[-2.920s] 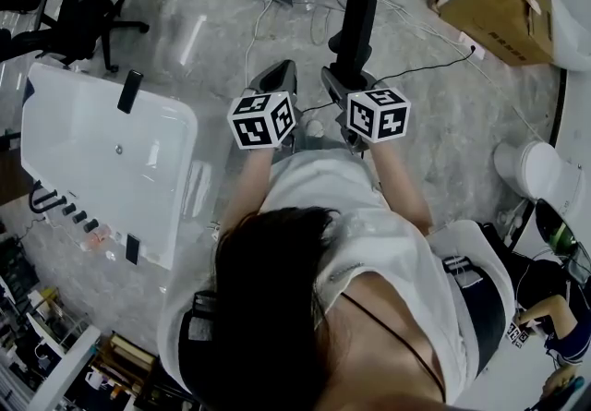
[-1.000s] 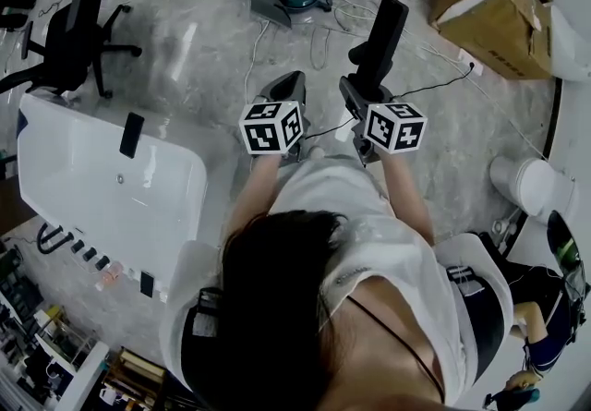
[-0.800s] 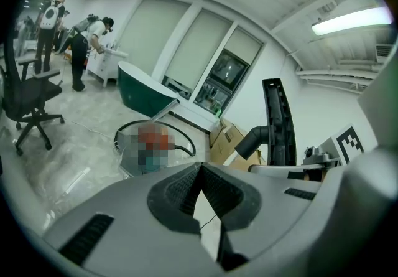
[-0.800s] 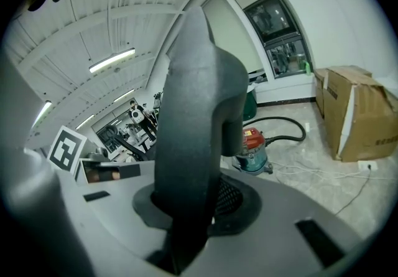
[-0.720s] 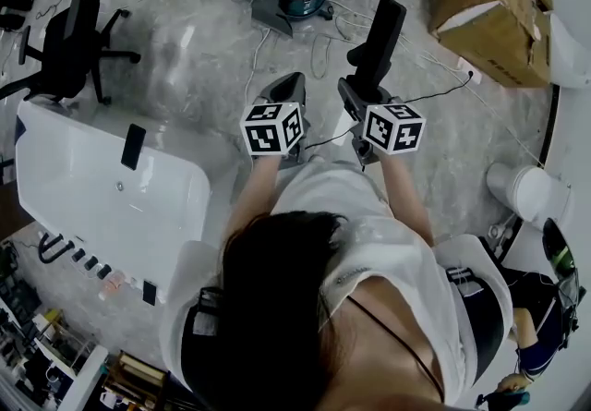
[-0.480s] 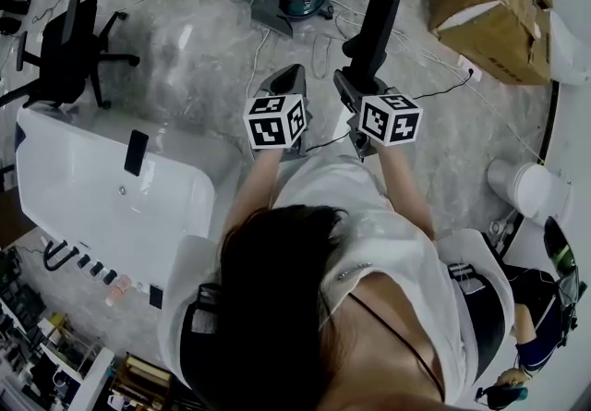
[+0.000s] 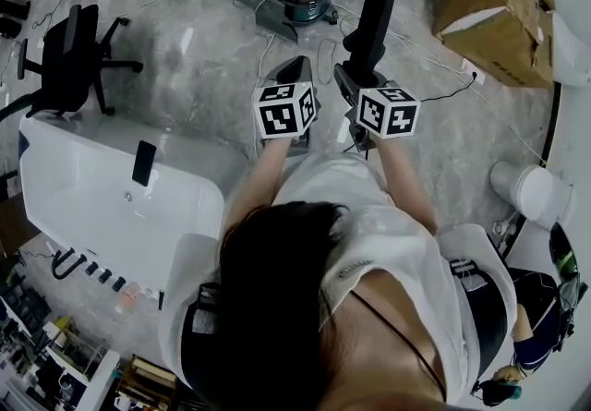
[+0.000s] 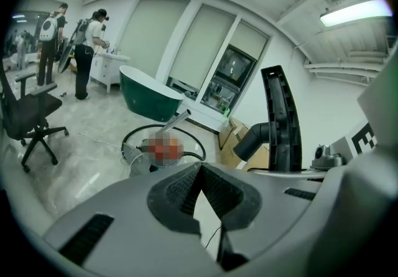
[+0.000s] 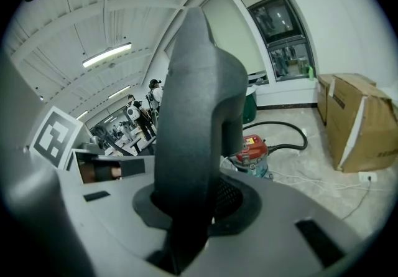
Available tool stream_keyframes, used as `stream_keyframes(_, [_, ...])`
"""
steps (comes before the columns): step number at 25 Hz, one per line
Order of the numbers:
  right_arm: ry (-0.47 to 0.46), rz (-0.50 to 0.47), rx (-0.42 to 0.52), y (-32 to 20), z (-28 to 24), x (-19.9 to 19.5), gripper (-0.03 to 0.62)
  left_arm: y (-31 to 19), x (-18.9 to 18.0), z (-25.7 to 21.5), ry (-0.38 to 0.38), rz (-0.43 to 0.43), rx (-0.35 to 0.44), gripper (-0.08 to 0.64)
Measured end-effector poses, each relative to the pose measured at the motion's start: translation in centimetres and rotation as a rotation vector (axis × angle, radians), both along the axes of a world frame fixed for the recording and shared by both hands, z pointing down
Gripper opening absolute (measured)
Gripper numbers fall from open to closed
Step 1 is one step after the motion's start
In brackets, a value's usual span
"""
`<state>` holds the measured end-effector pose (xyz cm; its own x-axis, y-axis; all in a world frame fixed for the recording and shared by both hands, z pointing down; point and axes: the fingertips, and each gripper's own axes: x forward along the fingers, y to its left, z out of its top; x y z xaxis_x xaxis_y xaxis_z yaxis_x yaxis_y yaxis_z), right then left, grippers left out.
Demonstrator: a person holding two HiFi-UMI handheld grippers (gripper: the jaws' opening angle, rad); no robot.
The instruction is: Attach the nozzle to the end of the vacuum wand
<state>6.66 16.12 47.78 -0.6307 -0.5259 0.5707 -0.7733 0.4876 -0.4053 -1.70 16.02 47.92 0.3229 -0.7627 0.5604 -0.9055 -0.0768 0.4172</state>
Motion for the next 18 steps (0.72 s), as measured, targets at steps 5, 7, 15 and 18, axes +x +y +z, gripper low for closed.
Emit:
stream_keyframes(5, [0.014,0.016,0.001,-1.7,0.3,-1.5,0.087,-1.4,-1.2,0.2,-0.029,0.028,-0.001,0.003])
stream_keyframes(7, [0.021,0.019,0.005,-2.5,0.3,-2.2,0.087,-2.1,-1.9,0.1,-0.041,0.035,0.005,0.003])
stream_keyframes(15, [0.016,0.040,0.009,-4.0,0.8,-4.8,0.087,-3.8,-3.9,0.4,-0.023,0.091,0.001,0.003])
stream_keyframes(18, [0.020,0.028,0.017,-4.4,0.8,-5.6,0.087,-4.5,-4.7,0.7,-0.033,0.101,0.004,0.003])
